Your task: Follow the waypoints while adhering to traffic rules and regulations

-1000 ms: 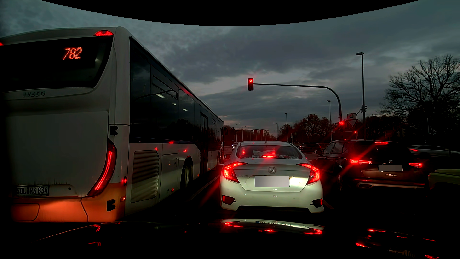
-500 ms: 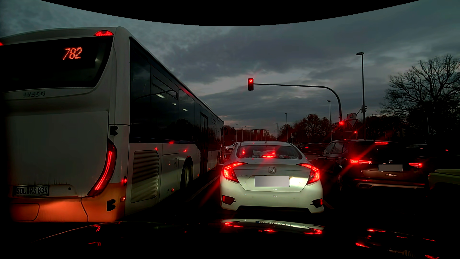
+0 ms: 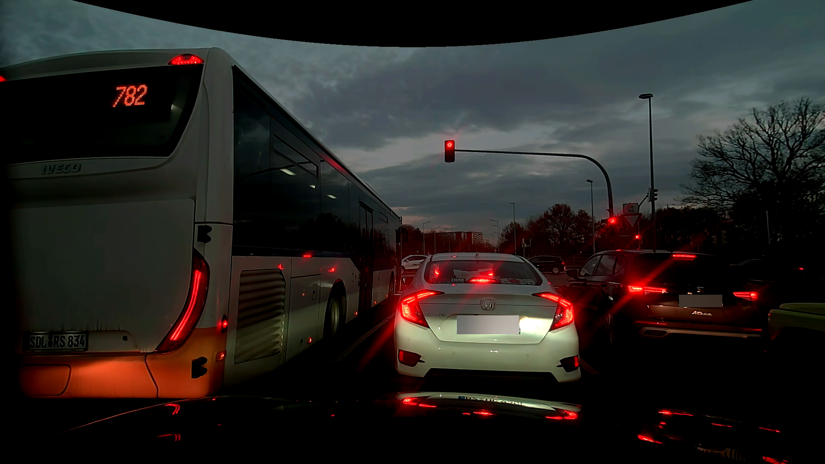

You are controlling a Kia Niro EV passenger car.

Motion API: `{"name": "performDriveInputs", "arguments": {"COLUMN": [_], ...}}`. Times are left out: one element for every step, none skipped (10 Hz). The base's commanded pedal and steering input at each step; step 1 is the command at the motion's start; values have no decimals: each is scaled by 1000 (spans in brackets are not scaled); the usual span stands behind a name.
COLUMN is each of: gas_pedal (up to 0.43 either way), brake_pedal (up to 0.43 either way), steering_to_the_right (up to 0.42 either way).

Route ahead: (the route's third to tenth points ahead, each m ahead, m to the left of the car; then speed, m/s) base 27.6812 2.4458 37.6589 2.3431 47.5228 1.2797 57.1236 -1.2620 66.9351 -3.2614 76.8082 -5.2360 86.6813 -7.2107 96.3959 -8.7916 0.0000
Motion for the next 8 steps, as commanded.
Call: {"name": "performDriveInputs", "arguments": {"gas_pedal": [0, 0, 0, 0, 0, 0, 0, 0], "brake_pedal": [366, 366, 366, 366, 366, 366, 366, 366], "steering_to_the_right": [14, 14, 14, 14, 14, 14, 14, 14]}}
